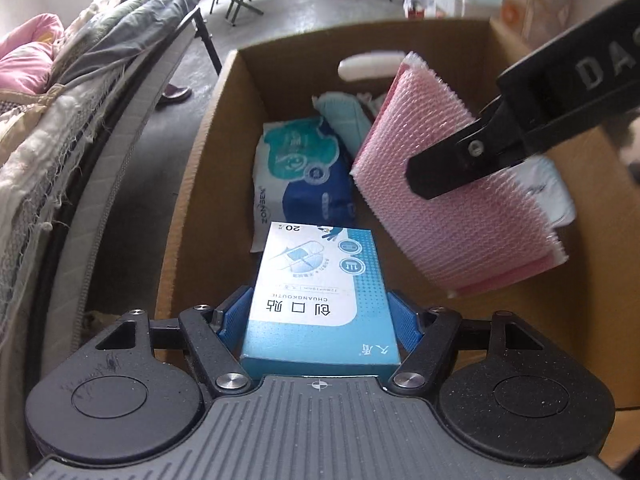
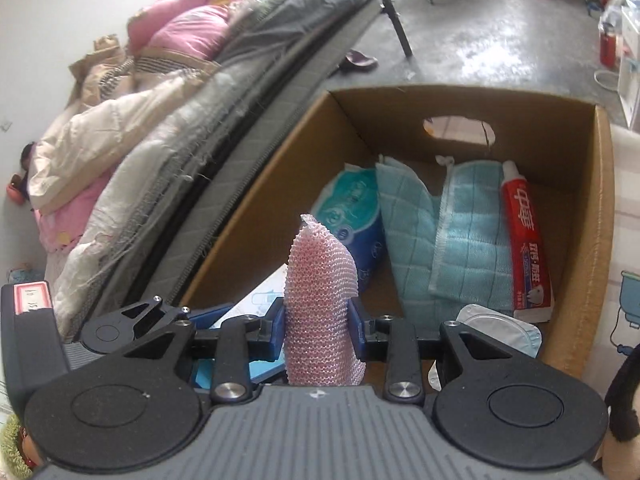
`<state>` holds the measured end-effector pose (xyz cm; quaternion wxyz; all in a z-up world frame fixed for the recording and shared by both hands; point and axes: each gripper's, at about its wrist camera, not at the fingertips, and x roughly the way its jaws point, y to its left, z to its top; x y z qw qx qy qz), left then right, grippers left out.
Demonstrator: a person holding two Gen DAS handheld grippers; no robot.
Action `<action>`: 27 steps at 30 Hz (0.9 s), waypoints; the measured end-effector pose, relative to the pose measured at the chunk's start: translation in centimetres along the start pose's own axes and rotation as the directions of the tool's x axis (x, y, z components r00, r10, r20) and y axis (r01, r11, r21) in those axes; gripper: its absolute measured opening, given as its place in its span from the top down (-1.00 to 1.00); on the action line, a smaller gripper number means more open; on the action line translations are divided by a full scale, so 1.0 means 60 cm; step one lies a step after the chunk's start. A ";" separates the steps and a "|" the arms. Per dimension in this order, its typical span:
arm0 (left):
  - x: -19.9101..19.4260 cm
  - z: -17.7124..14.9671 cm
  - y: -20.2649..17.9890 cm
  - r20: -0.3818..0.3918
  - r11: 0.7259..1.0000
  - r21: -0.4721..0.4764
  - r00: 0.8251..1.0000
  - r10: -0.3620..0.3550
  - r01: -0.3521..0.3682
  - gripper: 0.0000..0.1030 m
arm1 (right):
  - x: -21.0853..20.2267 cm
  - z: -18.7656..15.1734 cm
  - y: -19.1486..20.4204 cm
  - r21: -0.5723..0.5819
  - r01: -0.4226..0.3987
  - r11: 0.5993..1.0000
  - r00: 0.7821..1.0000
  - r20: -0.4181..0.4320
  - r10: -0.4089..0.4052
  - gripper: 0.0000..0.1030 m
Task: Organize soft objects
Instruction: 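Carry the pink sponge in the right tool while the left tool carries the bandage box over the box, then release the bandage box from the left tool while the right tool lowers the sponge into the box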
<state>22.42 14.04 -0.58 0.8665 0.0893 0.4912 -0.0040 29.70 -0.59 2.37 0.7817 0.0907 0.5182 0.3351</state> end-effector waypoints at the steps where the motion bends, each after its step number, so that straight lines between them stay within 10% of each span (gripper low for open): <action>1: 0.005 0.002 -0.003 -0.013 1.000 0.012 1.000 0.009 -0.009 -0.40 | 0.003 0.002 -0.001 0.006 0.005 1.000 1.000 -0.008 -0.005 0.32; 13: 0.049 -0.003 -0.001 -0.046 0.991 0.081 0.993 0.113 -0.109 -0.50 | 0.034 -0.006 -0.028 0.082 0.032 0.996 0.997 -0.073 -0.026 0.31; 27: -0.024 -0.002 0.049 0.050 0.995 -0.096 0.999 0.019 -0.014 -0.64 | 0.055 -0.024 -0.039 0.181 0.006 0.984 0.990 -0.139 0.019 0.29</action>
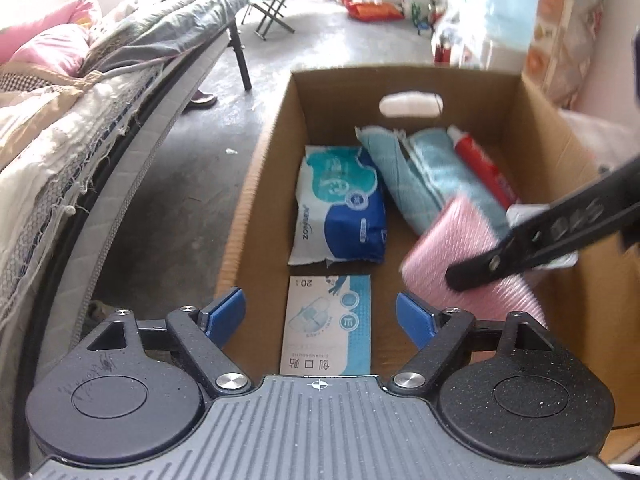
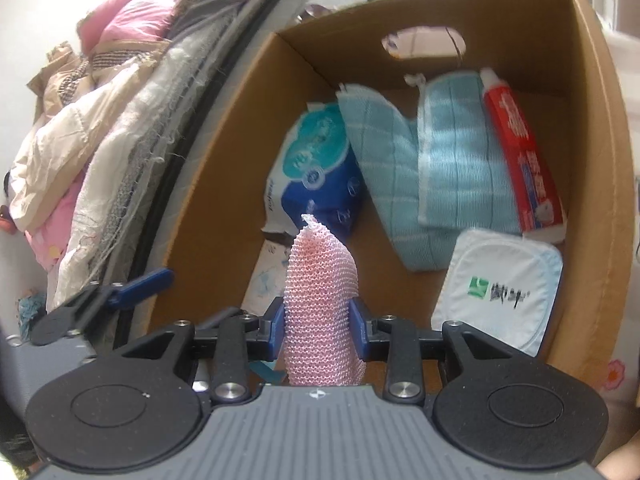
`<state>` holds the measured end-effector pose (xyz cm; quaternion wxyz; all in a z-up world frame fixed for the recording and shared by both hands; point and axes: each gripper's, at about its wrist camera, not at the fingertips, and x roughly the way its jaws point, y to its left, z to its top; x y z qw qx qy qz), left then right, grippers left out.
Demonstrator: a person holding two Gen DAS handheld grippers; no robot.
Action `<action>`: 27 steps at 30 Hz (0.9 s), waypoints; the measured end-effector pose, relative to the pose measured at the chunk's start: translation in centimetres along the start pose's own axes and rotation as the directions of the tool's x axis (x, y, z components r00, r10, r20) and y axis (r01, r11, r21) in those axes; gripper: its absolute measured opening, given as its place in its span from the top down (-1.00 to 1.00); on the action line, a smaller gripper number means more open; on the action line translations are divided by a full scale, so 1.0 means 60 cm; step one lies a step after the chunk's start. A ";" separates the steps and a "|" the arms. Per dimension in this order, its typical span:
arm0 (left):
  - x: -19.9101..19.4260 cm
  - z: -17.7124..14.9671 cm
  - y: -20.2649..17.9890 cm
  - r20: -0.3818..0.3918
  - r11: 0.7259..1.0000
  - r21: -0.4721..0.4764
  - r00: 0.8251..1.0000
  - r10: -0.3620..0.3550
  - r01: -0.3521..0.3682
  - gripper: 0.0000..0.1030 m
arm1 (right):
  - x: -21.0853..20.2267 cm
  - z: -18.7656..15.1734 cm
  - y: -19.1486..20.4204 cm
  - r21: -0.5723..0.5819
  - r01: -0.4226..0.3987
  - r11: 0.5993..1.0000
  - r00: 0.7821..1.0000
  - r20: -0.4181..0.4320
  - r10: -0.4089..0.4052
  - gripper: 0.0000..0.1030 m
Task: Organize soft objects
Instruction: 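Release the bandage box from the left tool while the right tool lowers the sponge into the box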
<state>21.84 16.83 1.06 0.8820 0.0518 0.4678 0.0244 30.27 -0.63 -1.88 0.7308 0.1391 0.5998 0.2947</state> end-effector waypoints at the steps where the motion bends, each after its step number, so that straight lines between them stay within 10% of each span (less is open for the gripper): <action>1: -0.006 0.000 0.004 0.010 1.000 -0.013 1.000 -0.007 0.007 -0.65 | 0.004 -0.001 -0.001 0.008 0.004 1.000 1.000 -0.009 -0.004 0.29; 27: -0.060 -0.016 0.084 0.119 0.981 -0.189 0.993 -0.024 0.047 -0.66 | 0.024 -0.026 0.037 0.010 -0.048 0.999 0.997 -0.064 0.049 0.02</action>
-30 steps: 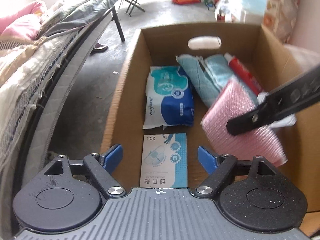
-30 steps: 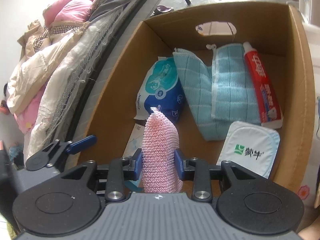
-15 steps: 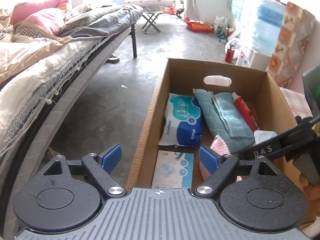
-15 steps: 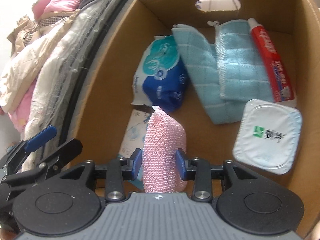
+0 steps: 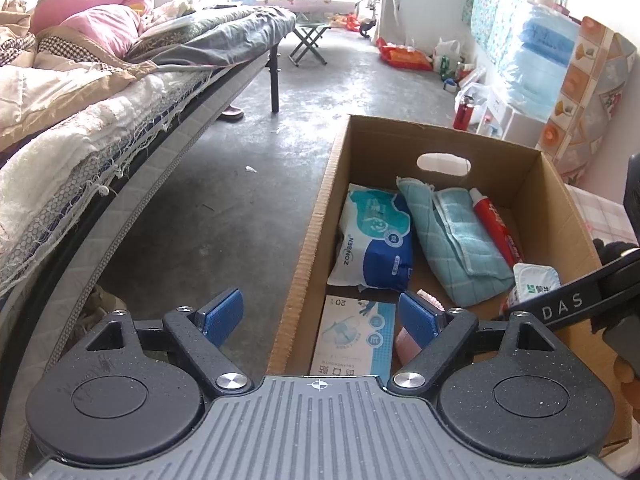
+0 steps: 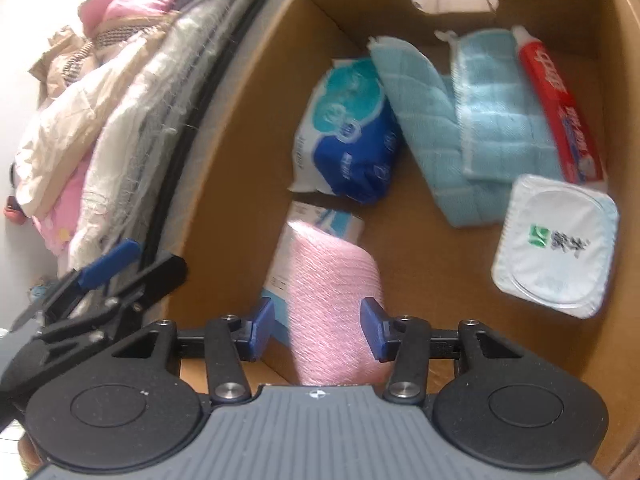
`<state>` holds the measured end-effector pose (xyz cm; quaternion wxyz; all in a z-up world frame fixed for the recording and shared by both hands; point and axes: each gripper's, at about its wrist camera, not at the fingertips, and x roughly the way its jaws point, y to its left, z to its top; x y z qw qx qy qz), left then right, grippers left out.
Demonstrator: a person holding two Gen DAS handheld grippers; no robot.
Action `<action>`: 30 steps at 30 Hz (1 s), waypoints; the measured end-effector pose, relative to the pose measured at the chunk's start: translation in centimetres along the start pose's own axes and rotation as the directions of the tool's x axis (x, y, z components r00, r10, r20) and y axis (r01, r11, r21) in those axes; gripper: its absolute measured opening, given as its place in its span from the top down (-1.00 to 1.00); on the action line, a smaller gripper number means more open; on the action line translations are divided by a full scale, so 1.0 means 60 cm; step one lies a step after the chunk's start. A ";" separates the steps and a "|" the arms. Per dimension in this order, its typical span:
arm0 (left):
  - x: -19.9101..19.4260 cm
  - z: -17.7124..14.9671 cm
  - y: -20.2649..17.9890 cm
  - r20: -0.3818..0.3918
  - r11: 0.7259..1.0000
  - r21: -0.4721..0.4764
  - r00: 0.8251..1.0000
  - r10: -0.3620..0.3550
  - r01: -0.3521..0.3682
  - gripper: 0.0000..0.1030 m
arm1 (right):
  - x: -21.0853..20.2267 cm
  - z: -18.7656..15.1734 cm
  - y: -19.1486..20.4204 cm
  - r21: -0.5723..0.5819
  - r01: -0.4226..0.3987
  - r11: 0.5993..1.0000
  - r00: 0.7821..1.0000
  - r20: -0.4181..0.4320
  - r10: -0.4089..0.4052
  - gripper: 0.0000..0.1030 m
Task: Organize soft objects
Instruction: 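Release the bandage box from the left tool while the right tool lowers the sponge into the box, then withdraw both tools from the box toward the gold tissue pack and scrunchie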
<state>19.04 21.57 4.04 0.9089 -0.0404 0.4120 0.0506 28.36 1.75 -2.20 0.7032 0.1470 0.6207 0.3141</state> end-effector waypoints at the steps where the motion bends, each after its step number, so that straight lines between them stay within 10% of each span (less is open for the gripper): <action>1: -0.001 0.000 0.001 0.002 1.000 -0.003 1.000 0.000 0.000 -0.66 | 0.003 0.001 0.002 0.000 -0.012 1.000 1.000 0.000 0.012 0.02; 20: -0.010 0.004 0.041 0.021 0.997 -0.078 1.000 0.019 -0.017 -0.66 | 0.072 -0.007 0.052 -0.057 -0.135 0.989 0.986 -0.108 0.128 0.08; 30: -0.008 0.008 0.048 0.020 0.995 -0.102 1.000 0.016 -0.014 -0.67 | 0.073 -0.018 -0.006 0.018 -0.038 0.999 0.992 -0.124 0.040 0.07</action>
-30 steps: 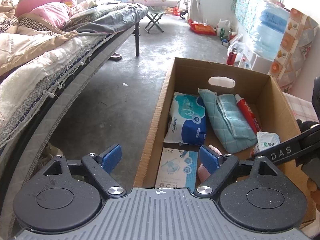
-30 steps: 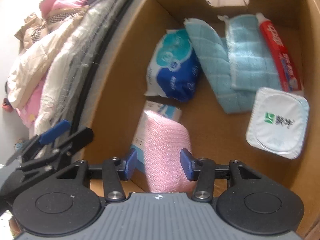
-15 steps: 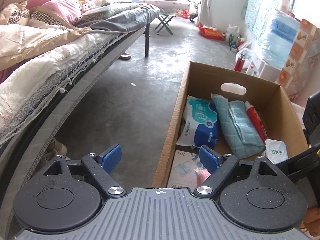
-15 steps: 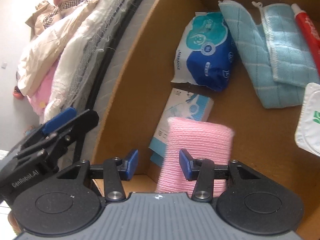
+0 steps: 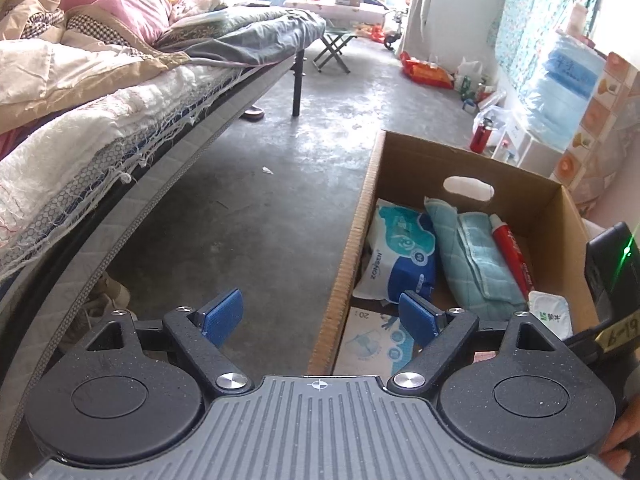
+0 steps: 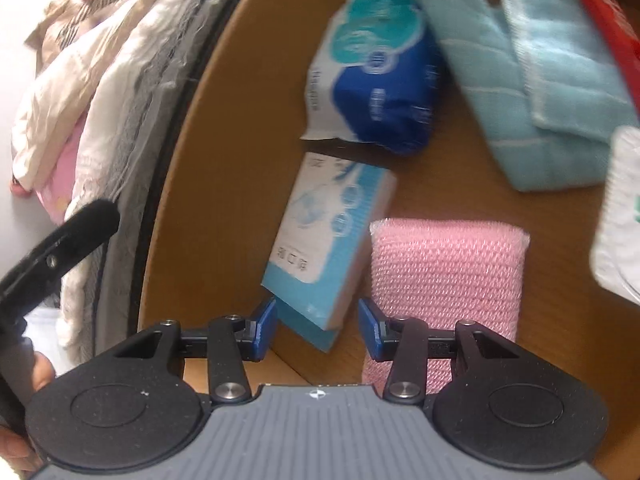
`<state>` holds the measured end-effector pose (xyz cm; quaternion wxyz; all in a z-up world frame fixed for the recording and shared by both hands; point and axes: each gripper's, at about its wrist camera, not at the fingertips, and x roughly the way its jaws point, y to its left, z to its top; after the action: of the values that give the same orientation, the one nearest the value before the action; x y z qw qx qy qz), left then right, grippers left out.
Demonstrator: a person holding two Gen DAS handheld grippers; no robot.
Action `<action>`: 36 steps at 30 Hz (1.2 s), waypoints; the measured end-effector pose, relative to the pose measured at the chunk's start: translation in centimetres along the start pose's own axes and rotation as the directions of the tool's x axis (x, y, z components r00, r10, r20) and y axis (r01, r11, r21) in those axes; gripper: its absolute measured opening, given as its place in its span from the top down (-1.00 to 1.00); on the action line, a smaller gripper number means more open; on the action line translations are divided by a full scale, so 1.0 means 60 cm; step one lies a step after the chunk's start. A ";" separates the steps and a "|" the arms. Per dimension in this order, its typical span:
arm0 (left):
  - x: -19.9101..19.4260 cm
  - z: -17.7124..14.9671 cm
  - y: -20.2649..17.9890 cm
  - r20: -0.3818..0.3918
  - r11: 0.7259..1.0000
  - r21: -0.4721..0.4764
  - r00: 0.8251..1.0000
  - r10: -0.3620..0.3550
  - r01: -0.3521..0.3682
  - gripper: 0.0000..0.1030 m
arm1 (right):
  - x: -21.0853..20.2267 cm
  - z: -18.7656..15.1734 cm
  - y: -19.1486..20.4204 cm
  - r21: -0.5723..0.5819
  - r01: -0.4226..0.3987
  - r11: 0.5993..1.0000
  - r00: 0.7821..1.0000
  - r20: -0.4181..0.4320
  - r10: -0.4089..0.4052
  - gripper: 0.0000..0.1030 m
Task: Organize soft objects
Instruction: 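Withdraw both tools from the box toward the gold tissue pack and scrunchie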
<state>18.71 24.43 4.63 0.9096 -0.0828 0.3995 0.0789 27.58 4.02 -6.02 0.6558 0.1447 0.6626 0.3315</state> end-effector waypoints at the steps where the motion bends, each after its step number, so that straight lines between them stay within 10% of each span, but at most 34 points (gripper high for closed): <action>1: 0.000 -0.001 -0.002 0.000 1.000 0.002 1.000 -0.003 0.003 -0.67 | -0.009 -0.001 -0.006 0.016 -0.025 1.000 1.000 0.010 0.025 0.07; 10: -0.049 -0.007 -0.020 0.049 0.999 0.002 0.998 -0.038 0.038 -0.87 | -0.191 -0.068 -0.006 -0.121 -0.196 0.973 0.951 0.220 0.219 -0.21; 17: -0.130 -0.049 -0.069 0.102 0.988 0.076 0.984 -0.143 0.136 -1.00 | -0.364 -0.236 -0.045 -0.280 -0.151 0.948 0.836 0.477 0.273 -0.85; 23: -0.164 -0.116 -0.122 0.107 0.961 0.085 0.957 -0.271 0.263 -1.00 | -0.422 -0.405 -0.116 -0.210 -0.005 0.978 0.720 0.678 0.150 -0.95; 32: -0.162 -0.183 -0.233 0.058 0.891 0.124 0.893 -0.447 0.438 -1.00 | -0.429 -0.516 -0.217 0.047 0.179 0.983 0.626 0.765 -0.151 -0.95; 36: -0.158 -0.200 -0.296 0.023 0.878 0.195 0.893 -0.450 0.437 -1.00 | -0.438 -0.532 -0.257 0.100 0.164 0.981 0.604 0.776 -0.180 -0.95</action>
<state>7.54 3.83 5.19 0.9201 -0.0846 0.3446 -0.1661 3.09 -31.77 2.05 0.9058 0.2158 0.3253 0.1649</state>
